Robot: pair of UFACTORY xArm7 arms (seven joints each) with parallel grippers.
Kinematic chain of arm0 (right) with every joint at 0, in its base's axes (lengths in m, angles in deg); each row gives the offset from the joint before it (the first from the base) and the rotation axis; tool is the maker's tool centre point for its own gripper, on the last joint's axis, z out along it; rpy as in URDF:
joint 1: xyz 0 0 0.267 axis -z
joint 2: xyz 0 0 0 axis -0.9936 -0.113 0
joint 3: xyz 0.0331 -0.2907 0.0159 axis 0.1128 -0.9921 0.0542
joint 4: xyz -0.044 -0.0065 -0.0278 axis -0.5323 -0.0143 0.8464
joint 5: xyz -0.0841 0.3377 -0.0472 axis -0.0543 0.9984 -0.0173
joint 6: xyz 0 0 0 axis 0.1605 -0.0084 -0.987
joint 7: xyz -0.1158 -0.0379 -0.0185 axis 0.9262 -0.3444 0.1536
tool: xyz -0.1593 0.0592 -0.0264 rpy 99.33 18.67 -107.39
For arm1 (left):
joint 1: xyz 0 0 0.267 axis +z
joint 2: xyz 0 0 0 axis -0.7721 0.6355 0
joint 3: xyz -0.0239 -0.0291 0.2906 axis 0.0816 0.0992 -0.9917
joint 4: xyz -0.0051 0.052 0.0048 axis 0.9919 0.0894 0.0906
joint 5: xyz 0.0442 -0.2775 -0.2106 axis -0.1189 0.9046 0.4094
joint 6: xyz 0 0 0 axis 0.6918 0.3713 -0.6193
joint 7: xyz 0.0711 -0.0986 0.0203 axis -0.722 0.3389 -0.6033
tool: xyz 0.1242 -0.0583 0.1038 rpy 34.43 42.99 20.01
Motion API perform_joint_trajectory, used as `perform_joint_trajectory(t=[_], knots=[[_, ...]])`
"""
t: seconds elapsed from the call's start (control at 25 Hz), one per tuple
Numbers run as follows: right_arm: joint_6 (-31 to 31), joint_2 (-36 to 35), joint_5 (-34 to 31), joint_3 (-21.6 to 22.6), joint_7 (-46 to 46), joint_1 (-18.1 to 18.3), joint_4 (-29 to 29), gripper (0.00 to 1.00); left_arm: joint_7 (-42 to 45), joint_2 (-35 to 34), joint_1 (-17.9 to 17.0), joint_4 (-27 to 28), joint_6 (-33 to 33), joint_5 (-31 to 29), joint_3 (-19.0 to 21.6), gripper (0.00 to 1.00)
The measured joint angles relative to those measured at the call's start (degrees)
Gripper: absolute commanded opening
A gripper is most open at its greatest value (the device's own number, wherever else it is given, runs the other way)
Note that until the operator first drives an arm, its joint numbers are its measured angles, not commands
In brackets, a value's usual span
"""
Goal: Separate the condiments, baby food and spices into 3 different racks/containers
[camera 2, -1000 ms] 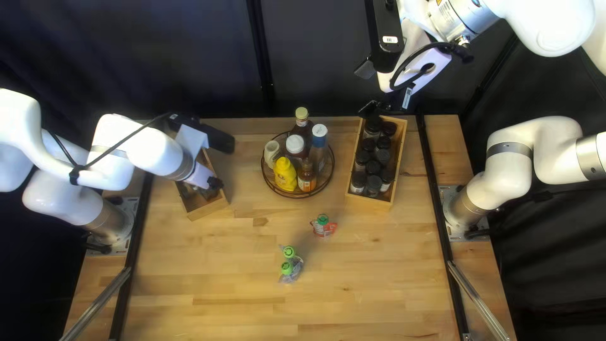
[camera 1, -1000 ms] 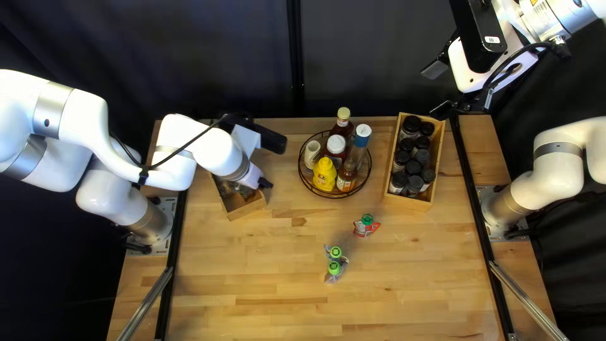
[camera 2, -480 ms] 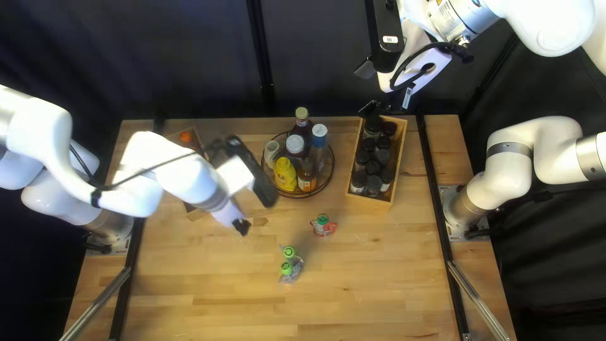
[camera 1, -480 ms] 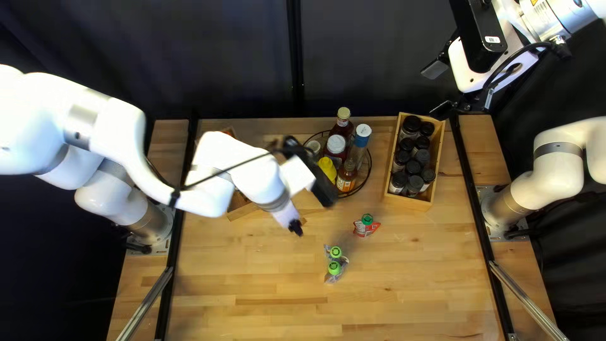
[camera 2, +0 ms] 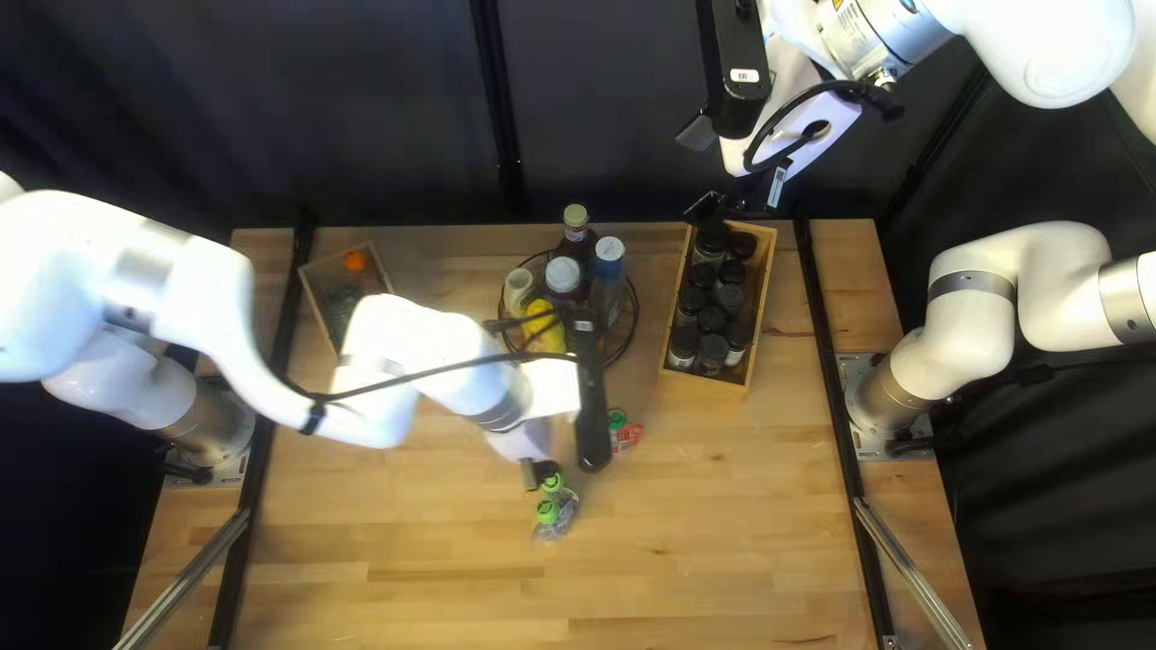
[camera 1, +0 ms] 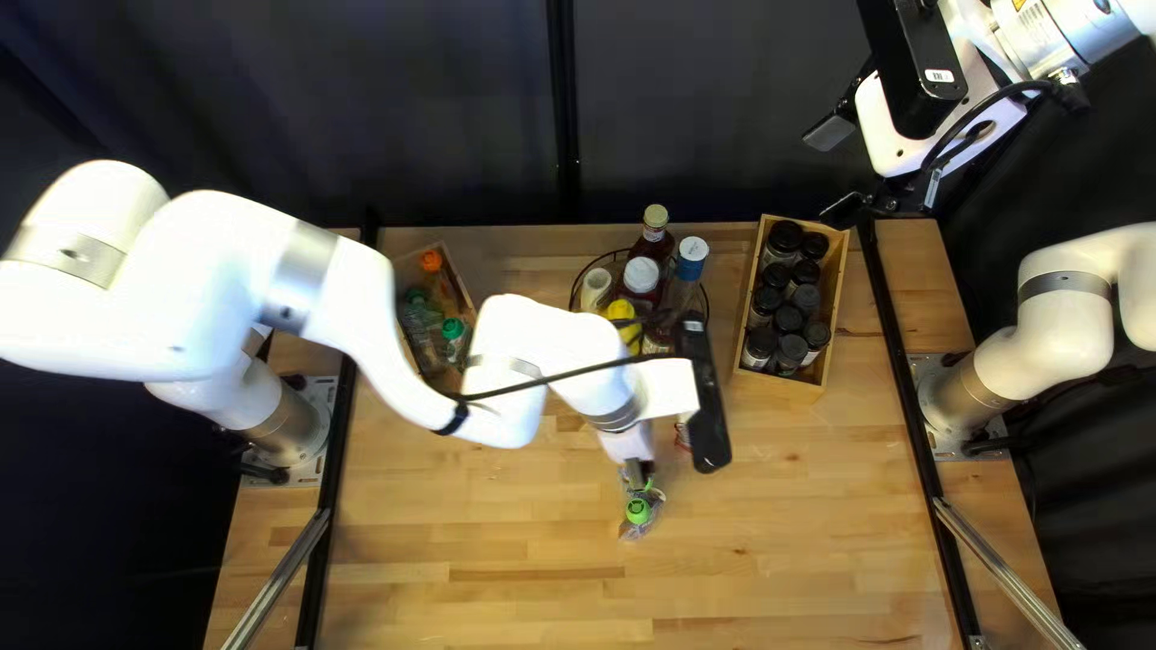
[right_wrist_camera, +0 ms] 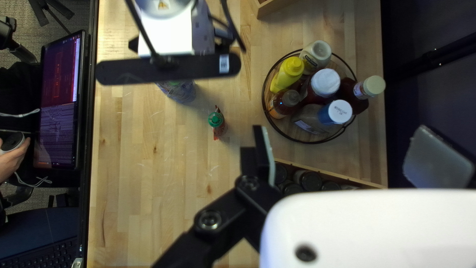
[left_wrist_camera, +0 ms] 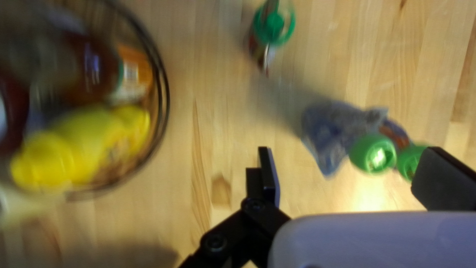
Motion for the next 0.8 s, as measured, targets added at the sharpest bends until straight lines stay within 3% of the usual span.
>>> perform_joint_trajectory(t=[0.2,0.52,0.56,0.6,0.64,0.8], knots=[[0.0,0.0,0.0,0.0,0.0,0.0,0.0,1.00,-1.5,3.7,0.9,-0.5,7.8,0.3,0.1,1.00],[0.0,0.0,0.0,0.0,0.0,0.0,0.0,1.00,-1.8,9.6,1.3,2.0,12.1,-0.8,-0.7,1.00],[0.0,0.0,0.0,0.0,0.0,0.0,0.0,1.00,-1.8,10.0,1.4,2.1,12.3,-0.9,-0.9,0.91],[0.0,0.0,0.0,0.0,0.0,0.0,0.0,1.00,-1.8,10.3,1.4,2.3,12.4,-1.0,-1.0,0.21],[0.0,0.0,0.0,0.0,0.0,0.0,0.0,1.00,-1.6,10.5,1.4,2.3,12.5,-1.1,-1.2,0.00],[0.0,0.0,0.0,0.0,0.0,0.0,0.0,1.00,-0.7,10.7,1.1,1.9,12.7,-1.7,-2.2,0.00]])
